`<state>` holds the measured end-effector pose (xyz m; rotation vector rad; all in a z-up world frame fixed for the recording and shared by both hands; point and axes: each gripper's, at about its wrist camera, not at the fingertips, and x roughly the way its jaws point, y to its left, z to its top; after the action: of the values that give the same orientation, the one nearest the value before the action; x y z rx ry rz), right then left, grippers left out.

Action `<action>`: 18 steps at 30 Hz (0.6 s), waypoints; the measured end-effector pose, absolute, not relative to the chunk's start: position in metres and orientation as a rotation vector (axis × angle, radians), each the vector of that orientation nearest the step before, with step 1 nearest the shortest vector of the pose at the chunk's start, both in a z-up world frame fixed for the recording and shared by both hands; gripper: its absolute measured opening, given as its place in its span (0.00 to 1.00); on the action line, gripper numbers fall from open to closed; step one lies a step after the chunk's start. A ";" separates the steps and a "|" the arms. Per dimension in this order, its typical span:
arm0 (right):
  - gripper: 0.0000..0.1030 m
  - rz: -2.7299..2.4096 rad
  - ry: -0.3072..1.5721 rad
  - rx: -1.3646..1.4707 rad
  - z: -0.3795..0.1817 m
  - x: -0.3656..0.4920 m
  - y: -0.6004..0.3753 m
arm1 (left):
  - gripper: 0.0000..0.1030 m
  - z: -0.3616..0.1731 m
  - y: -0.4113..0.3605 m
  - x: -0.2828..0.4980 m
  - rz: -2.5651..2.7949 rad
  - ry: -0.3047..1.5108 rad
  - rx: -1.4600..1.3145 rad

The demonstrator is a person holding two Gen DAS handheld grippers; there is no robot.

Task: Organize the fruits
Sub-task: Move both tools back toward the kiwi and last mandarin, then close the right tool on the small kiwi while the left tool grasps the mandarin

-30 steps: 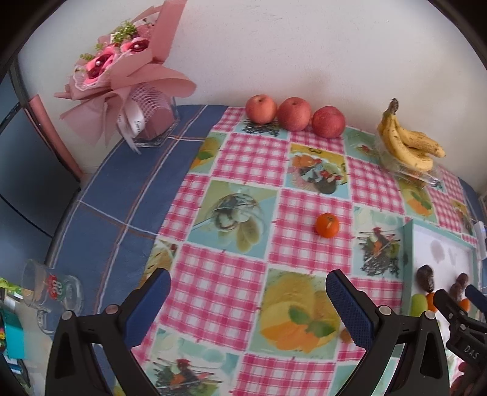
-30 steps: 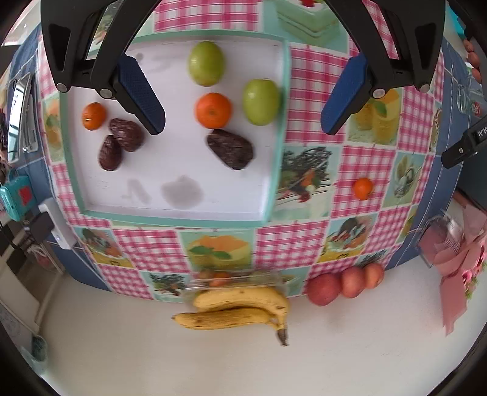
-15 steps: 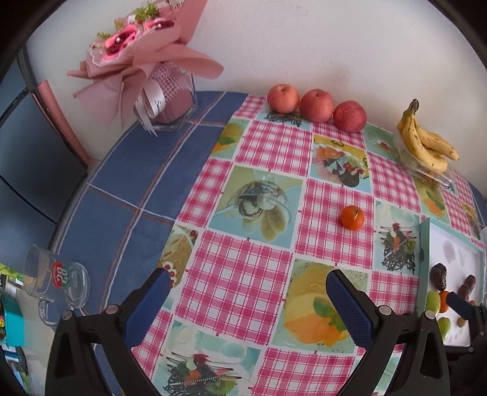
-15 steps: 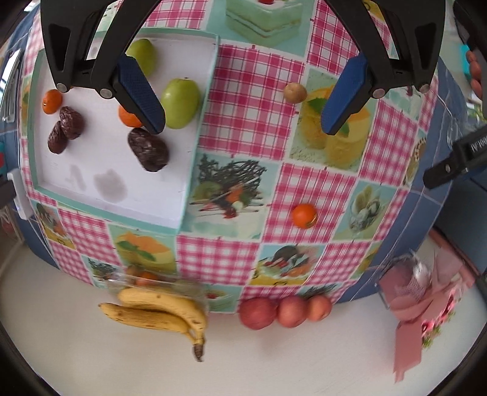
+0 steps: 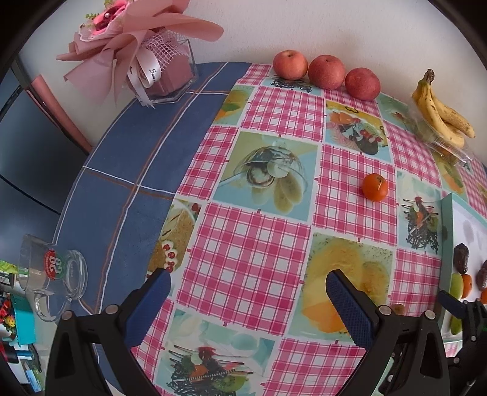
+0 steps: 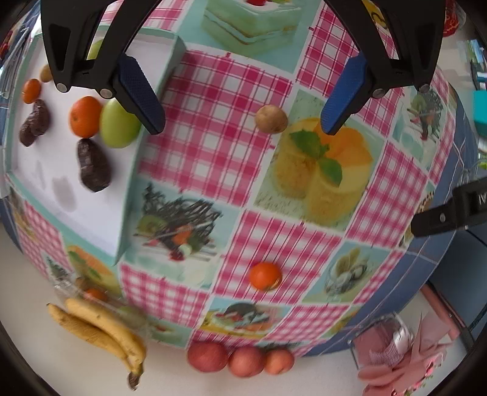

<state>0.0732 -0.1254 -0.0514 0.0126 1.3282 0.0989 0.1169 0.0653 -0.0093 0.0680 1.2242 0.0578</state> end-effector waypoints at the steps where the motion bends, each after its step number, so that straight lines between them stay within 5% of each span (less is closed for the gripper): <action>1: 0.98 0.100 1.333 0.008 -0.054 0.073 -0.124 | 1.00 -0.009 0.065 0.117 0.057 1.224 0.069; 6: 0.95 0.133 1.337 -0.024 -0.060 0.071 -0.118 | 1.00 -0.009 0.062 0.117 0.047 1.225 0.074; 8: 0.81 0.146 1.335 -0.035 -0.061 0.071 -0.114 | 1.00 -0.009 0.062 0.117 0.048 1.225 0.075; 13: 0.70 0.174 1.343 -0.066 -0.064 0.070 -0.106 | 1.00 -0.009 0.060 0.116 0.042 1.225 0.081; 16: 0.43 0.182 1.337 -0.085 -0.063 0.070 -0.104 | 1.00 -0.009 0.059 0.116 0.042 1.225 0.086; 18: 0.42 0.185 1.340 -0.086 -0.064 0.071 -0.104 | 1.00 -0.010 0.058 0.116 0.040 1.227 0.089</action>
<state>0.0711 -0.1041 -0.0637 -0.0862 1.3401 0.1853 0.1164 0.0580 -0.0101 0.0890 1.2269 0.0405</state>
